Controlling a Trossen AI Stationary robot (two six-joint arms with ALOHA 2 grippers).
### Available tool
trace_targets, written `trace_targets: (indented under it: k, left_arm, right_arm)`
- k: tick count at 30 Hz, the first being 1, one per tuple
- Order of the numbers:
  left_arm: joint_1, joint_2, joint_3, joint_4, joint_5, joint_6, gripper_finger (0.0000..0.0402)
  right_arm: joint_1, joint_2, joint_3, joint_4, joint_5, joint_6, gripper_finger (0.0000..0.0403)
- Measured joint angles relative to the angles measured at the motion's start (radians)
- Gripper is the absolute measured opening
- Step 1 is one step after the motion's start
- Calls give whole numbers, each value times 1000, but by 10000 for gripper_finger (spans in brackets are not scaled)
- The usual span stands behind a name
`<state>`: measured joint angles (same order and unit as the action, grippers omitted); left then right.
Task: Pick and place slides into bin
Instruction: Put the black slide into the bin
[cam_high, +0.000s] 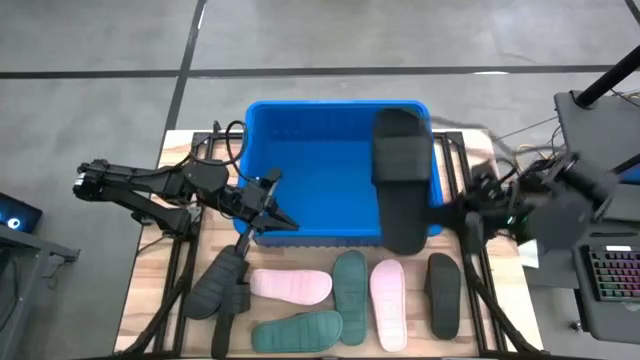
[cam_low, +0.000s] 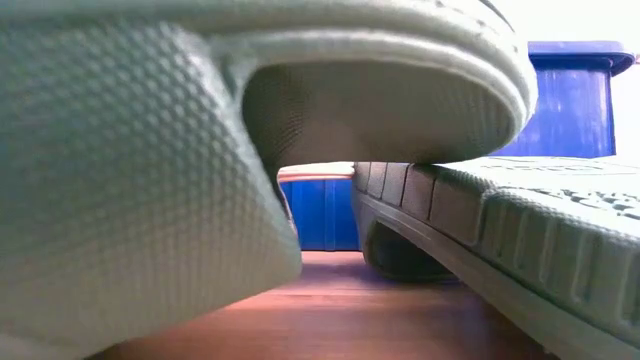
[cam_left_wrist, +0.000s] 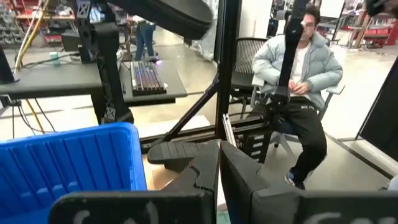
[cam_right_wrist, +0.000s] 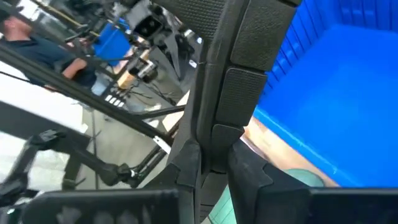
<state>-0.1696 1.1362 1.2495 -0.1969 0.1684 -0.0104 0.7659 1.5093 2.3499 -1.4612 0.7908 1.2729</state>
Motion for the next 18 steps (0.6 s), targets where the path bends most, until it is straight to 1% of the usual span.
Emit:
trace_targets:
  k: [7,13,18]
  left_arm:
    - [0,3,0,36,0,0,0]
    - [0,8,0,46,0,-2,0]
    - [0,8,0,102,-2,-1,0]
  right_arm:
    - [-19,-113,-1,-11,12,-127,41]
    - [-19,-163,-2,-106,30,-117,39]
    - [-18,-201,-27,-110,25,-132,39]
